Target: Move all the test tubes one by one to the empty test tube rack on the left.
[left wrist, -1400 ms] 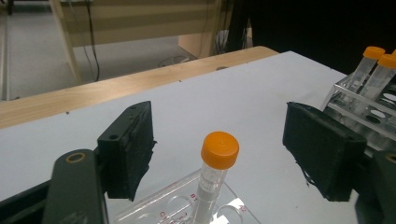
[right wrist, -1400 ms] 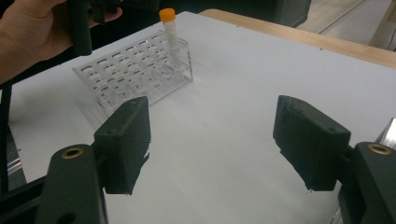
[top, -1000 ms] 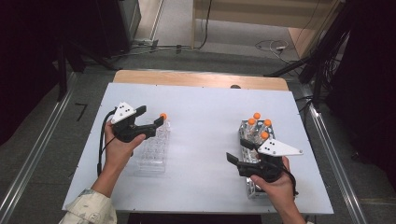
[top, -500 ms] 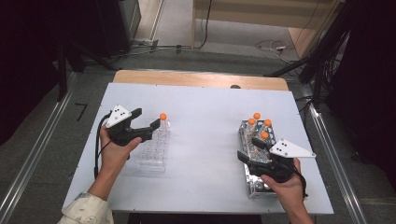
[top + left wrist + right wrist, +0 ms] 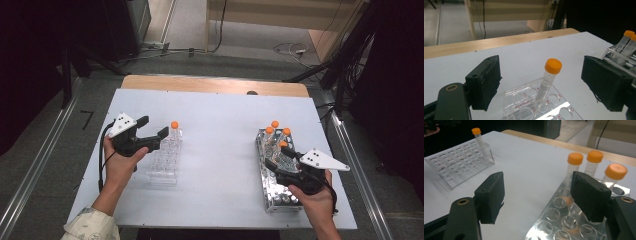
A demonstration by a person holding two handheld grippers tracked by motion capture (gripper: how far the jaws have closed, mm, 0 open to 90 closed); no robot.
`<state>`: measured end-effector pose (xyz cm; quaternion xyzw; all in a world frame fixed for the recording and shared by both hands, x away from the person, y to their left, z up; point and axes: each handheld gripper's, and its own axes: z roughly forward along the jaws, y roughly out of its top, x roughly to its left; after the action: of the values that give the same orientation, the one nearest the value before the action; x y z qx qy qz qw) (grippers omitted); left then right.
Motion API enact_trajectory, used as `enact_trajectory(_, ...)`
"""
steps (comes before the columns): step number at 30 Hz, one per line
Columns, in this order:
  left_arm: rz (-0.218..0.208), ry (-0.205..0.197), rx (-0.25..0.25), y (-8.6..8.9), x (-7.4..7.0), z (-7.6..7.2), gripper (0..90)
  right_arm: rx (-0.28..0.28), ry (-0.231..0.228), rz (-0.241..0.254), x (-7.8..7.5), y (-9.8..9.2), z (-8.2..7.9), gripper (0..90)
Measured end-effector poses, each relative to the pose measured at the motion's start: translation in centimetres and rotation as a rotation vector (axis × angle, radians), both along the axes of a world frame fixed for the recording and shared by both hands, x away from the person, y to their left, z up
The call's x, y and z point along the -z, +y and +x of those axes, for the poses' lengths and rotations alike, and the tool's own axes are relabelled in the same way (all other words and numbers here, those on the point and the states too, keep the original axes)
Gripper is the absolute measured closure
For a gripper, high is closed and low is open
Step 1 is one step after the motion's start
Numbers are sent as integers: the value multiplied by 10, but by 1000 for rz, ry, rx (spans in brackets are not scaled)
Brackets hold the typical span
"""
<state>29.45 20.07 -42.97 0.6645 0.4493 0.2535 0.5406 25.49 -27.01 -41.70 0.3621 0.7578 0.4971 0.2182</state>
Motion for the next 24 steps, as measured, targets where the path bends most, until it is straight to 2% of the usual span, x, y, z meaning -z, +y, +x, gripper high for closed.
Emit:
enact_trajectory(6,-2,1,1,0,0,0,160,41,-13,-14,3,-14,5,275)
enact_trajectory(13,3,4,5,-1,1,0,161,70,1,-33,6,-28,14,286)
enact_trajectory(17,2,6,7,-2,1,0,160,49,10,-60,10,-34,23,311)
enact_trajectory(21,7,9,8,-3,2,1,160,6,18,-43,18,-39,34,335)
enact_trajectory(24,5,9,11,-3,2,1,160,-1,35,-35,24,-40,41,353)
